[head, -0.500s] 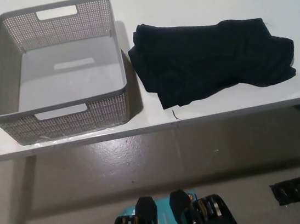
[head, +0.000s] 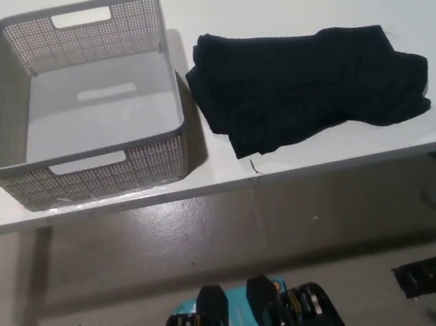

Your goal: Use the right hand to pick up a t shirt on the right hand side and place it into a contianer on the left side

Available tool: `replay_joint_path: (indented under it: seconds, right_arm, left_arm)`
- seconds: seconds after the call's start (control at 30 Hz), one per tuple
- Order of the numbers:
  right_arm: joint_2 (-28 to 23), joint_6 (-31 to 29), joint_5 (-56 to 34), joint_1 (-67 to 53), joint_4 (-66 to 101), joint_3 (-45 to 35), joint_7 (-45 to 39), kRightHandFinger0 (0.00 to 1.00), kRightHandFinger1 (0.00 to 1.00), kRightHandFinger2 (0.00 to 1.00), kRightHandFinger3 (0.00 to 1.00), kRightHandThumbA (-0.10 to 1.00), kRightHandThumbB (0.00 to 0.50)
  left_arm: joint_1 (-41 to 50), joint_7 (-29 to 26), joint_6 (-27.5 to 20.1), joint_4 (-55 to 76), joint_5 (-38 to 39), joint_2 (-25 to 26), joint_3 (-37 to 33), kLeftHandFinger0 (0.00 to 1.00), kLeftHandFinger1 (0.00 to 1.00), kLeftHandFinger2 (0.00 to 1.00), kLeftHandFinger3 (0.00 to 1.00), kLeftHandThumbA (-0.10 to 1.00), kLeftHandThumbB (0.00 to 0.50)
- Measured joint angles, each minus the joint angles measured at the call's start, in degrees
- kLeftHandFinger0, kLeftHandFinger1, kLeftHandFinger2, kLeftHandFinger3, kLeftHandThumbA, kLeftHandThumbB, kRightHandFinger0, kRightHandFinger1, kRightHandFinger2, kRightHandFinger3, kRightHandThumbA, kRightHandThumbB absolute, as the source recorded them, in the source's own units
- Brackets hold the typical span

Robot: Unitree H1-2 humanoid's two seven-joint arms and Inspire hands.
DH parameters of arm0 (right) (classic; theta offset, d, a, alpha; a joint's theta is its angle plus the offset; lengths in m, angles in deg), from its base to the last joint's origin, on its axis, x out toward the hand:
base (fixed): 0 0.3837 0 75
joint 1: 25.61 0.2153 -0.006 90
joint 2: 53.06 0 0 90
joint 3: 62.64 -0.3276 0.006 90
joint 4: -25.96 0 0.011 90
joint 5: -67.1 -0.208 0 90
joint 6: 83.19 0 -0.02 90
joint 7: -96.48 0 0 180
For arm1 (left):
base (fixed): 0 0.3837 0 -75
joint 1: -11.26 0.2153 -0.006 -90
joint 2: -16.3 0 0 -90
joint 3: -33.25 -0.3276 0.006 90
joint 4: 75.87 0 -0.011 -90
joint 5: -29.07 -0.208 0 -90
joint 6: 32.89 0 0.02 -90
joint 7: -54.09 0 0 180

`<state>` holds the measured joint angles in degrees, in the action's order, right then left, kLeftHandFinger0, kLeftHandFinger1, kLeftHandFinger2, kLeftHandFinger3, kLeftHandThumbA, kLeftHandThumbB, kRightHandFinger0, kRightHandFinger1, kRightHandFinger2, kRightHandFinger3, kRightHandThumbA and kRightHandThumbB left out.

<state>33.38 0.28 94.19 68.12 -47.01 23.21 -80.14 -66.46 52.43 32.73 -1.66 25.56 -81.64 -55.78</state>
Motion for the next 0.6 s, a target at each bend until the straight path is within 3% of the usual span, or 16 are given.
replay_joint_path:
  seconds: [0.1, 0.33, 0.37, 0.4, 0.6]
  right_arm:
    - [-0.99, 4.07, 0.96, 7.05, -0.55, 0.47, -2.29, 1.00, 1.00, 1.00, 1.00, 1.00, 0.500]
    - [-4.01, 12.79, 2.89, 20.16, -6.79, 4.76, -9.21, 1.00, 1.00, 1.00, 1.00, 1.00, 0.500]
    - [-4.60, 14.04, 2.97, 21.95, -7.98, 5.41, -10.34, 1.00, 1.00, 1.00, 1.00, 1.00, 0.482]
    - [-5.15, 14.96, 3.05, 23.01, -9.00, 5.99, -11.22, 1.00, 1.00, 1.00, 1.00, 1.00, 0.500]
    - [-7.05, 18.97, 3.73, 27.90, -14.68, 9.69, -15.01, 1.00, 1.00, 1.00, 1.00, 1.00, 0.500]
  left_arm:
    - [-0.17, -0.36, -0.01, 0.00, -0.55, 0.00, -0.26, 1.00, 1.00, 0.98, 1.00, 1.00, 0.276]
    - [-0.82, -0.38, -0.09, 0.01, -0.69, -0.04, -0.70, 1.00, 1.00, 0.98, 1.00, 1.00, 0.264]
    - [-1.02, -0.37, -0.10, 0.01, -0.69, -0.05, -0.74, 1.00, 1.00, 0.97, 1.00, 1.00, 0.275]
    - [-1.23, -0.37, -0.10, 0.00, -0.69, -0.05, -0.75, 1.00, 1.00, 0.98, 1.00, 1.00, 0.275]
    - [-2.10, -0.31, -0.23, 0.00, -0.77, -0.03, -0.93, 1.00, 1.00, 0.98, 1.00, 1.00, 0.286]
